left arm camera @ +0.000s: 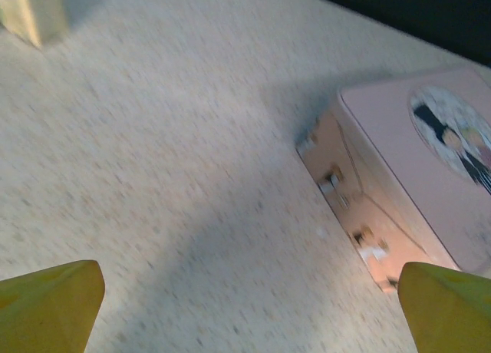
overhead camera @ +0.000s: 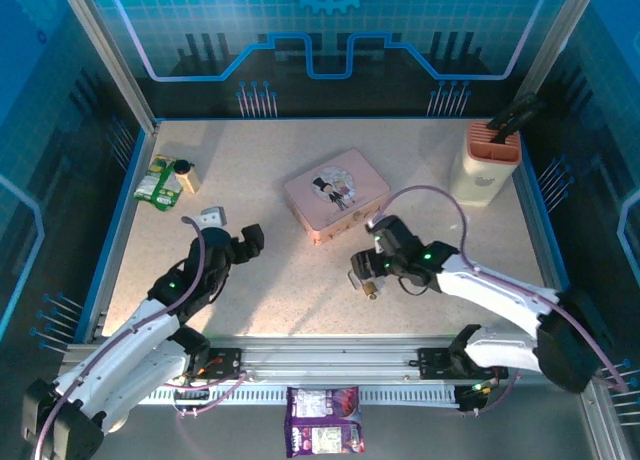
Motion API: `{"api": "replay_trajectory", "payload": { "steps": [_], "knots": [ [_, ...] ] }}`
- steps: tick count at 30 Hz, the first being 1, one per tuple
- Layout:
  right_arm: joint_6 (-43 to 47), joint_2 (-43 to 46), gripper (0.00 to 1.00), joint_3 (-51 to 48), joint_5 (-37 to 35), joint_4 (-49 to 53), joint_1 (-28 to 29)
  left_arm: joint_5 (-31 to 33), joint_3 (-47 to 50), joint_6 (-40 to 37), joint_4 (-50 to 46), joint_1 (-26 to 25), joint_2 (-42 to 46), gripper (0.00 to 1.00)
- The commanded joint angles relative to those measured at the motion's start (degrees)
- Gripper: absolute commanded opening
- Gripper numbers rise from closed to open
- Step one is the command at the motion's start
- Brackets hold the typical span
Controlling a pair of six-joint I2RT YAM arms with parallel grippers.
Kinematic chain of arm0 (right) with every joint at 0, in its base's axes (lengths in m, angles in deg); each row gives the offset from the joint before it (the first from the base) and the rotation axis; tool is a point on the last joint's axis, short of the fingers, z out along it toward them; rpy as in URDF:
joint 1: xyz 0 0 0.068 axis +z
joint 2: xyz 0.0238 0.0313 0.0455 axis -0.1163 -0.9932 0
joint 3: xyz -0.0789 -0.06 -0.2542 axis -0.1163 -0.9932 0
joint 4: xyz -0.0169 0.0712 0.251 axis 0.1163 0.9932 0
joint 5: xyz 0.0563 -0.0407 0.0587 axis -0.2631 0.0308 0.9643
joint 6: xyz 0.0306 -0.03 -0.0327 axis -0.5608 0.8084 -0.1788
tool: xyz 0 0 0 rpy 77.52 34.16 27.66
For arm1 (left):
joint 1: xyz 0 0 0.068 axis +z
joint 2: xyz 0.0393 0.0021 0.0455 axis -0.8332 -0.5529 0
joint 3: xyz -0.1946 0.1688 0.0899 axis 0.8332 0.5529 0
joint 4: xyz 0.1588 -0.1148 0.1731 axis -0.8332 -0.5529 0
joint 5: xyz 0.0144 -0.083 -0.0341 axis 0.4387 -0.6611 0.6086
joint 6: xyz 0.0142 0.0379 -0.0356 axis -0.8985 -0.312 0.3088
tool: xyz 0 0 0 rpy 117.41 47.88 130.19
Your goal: Unlock the padlock with the key
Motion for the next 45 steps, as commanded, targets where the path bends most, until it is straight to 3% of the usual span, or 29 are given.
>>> {"api": "replay_trajectory", "payload": {
  "steps": [1,4,6,9,12,16,21,26,27,29,32,34,38,45],
  "knots": [
    [4.54,5.47,0.87,1.67,-3.83,1.22,-6.75,12.03,0.05,-11.77,9.12,0.52,-1.29,0.99],
    [8.95,9.36,0.88,0.16,-4.97,-3.67,-12.68,17.82,6.38,-22.97,28.99,2.46,-4.15,0.99],
    [11.9,10.97,0.92,-2.03,-8.89,-8.79,-14.84,14.85,11.08,-26.71,41.15,5.66,-5.78,0.99],
    [17.65,11.5,0.92,-7.29,-15.77,-18.96,-16.62,7.16,14.13,-29.79,48.69,9.53,-8.01,0.99],
    [24.82,10.71,1.0,-14.52,-19.84,-33.31,-18.19,4.15,12.91,-30.92,49.13,12.1,-12.69,0.99],
    [28.98,5.71,1.0,-19.63,-18.32,-46.52,-22.78,0.81,12.6,-32.27,53.2,13.94,-21.0,0.99],
    [30.36,-3.19,1.0,-23.23,-11.62,-61.29,-25.87,-6.48,15.29,-33.91,72.23,17.08,-34.56,0.99],
    [32.4,-10.69,0.99,-24.88,-5.48,-76.59,-28.63,-12.85,13.15,-32.37,82.09,21.03,-48.03,0.99],
    [30.31,-10.8,1.0,-24.23,-2.72,-74.94,-30.13,-12.68,12.7,-33.66,85.85,20.98,-51.09,0.99],
    [28.28,-14.1,1.0,-25.04,5.65,-79.48,-33.76,-13.75,11.56,-31.68,77.26,21.61,-47.66,0.99],
    [26.35,-23.82,1.0,-26.68,3.44,-93.4,-35.05,-12.78,8.07,-30.91,71.69,22.16,-48.11,0.99],
    [24.89,-21.44,1.0,-25.75,3.29,-87.28,-35.72,-11.17,7.25,-29.84,70.86,22.74,-48.46,0.99],
    [22.9,-21.34,1.0,-19.0,-3.53,-74.51,-35.25,-9.2,7.0,-29.21,70.21,22.76,-48.26,0.99],
    [24.02,-22.19,1.0,-19.23,-4.42,-76.53,-34.5,-9.18,7.03,-29.21,70.25,22.76,-48.29,0.99]
  ]
}}
